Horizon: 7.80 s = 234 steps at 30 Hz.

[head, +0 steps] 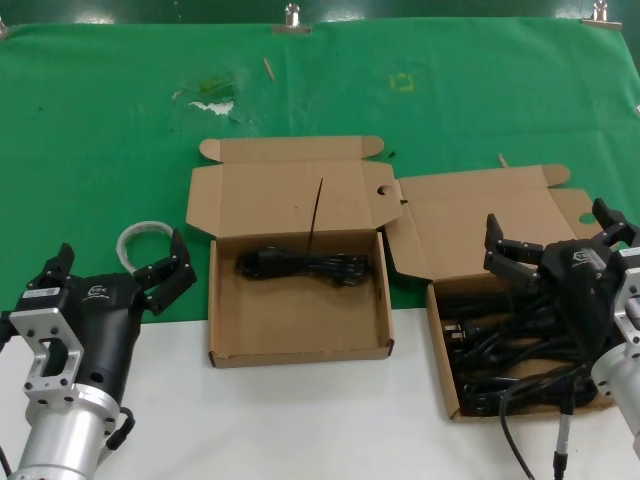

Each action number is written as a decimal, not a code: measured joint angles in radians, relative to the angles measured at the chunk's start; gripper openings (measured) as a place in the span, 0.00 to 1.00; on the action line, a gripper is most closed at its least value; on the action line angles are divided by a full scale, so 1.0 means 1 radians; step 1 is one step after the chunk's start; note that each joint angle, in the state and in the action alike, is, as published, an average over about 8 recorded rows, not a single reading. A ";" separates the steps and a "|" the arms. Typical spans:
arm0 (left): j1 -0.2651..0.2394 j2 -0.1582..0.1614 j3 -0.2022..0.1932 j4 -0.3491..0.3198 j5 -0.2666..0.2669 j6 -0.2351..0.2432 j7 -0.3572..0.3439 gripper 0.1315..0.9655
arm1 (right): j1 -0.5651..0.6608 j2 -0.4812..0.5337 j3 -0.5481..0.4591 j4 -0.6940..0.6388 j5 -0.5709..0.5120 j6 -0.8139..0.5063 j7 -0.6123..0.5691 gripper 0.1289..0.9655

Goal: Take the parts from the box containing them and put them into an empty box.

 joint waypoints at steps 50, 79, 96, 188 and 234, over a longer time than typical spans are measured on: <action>0.000 0.000 0.000 0.000 0.000 0.000 0.000 1.00 | 0.000 0.000 0.000 0.000 0.000 0.000 0.000 1.00; 0.000 0.000 0.000 0.000 0.000 0.000 0.000 1.00 | 0.000 0.000 0.000 0.000 0.000 0.000 0.000 1.00; 0.000 0.000 0.000 0.000 0.000 0.000 0.000 1.00 | 0.000 0.000 0.000 0.000 0.000 0.000 0.000 1.00; 0.000 0.000 0.000 0.000 0.000 0.000 0.000 1.00 | 0.000 0.000 0.000 0.000 0.000 0.000 0.000 1.00; 0.000 0.000 0.000 0.000 0.000 0.000 0.000 1.00 | 0.000 0.000 0.000 0.000 0.000 0.000 0.000 1.00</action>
